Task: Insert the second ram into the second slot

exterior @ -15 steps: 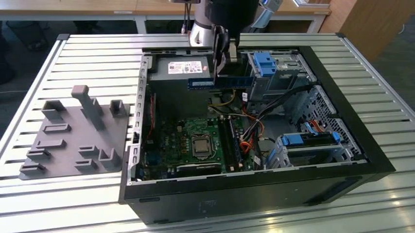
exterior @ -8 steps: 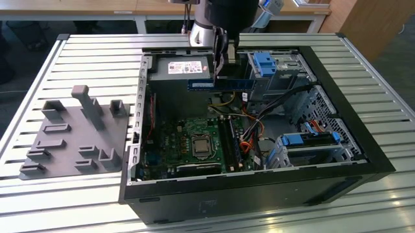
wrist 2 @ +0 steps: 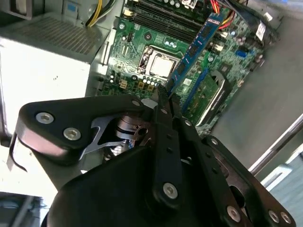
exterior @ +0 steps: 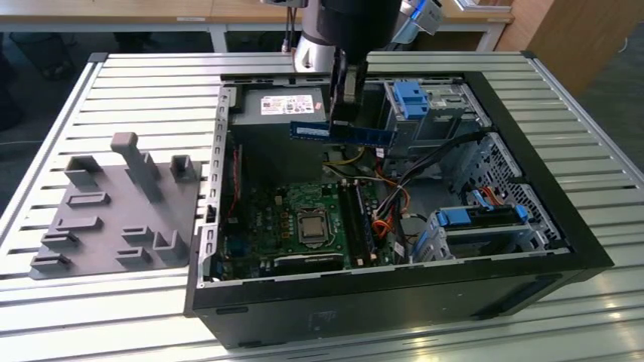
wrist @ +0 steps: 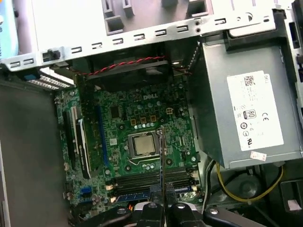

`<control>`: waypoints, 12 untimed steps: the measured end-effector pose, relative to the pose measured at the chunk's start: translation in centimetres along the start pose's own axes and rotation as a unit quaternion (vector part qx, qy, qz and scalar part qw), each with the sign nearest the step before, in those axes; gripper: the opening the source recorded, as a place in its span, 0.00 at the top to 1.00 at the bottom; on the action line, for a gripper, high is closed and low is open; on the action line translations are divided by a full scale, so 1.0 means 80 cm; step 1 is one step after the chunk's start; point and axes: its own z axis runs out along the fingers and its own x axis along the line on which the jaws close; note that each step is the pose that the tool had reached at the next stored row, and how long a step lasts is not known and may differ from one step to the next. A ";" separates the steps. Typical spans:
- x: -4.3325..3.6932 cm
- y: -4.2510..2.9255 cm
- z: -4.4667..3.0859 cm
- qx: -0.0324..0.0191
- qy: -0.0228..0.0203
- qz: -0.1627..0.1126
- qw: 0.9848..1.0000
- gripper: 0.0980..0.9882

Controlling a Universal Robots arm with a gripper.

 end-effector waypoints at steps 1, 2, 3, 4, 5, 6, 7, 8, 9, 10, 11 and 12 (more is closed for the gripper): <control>0.000 0.0000 0.0006 -0.001 0.000 0.009 1.000 0.96; 0.000 -0.0001 0.0014 -0.001 0.000 0.017 1.000 0.96; 0.000 -0.0001 0.0027 -0.002 -0.001 0.027 1.000 0.96; 0.000 -0.0002 0.0038 -0.002 -0.001 0.035 0.999 0.96; 0.000 -0.0002 0.0047 -0.003 -0.001 0.044 0.999 0.96; 0.000 -0.0002 0.0054 -0.004 -0.002 0.051 0.999 0.96; -0.001 -0.0001 0.0059 -0.004 -0.002 0.056 0.998 0.96; -0.002 -0.0001 0.0068 -0.004 -0.002 0.060 0.998 0.96; -0.002 0.0000 0.0077 -0.005 -0.002 0.063 0.998 0.96; -0.003 0.0003 0.0087 -0.005 -0.002 0.067 0.998 0.96; -0.005 0.0007 0.0096 -0.005 -0.002 0.069 0.998 0.96; -0.005 0.0010 0.0100 -0.005 -0.003 0.071 0.997 0.96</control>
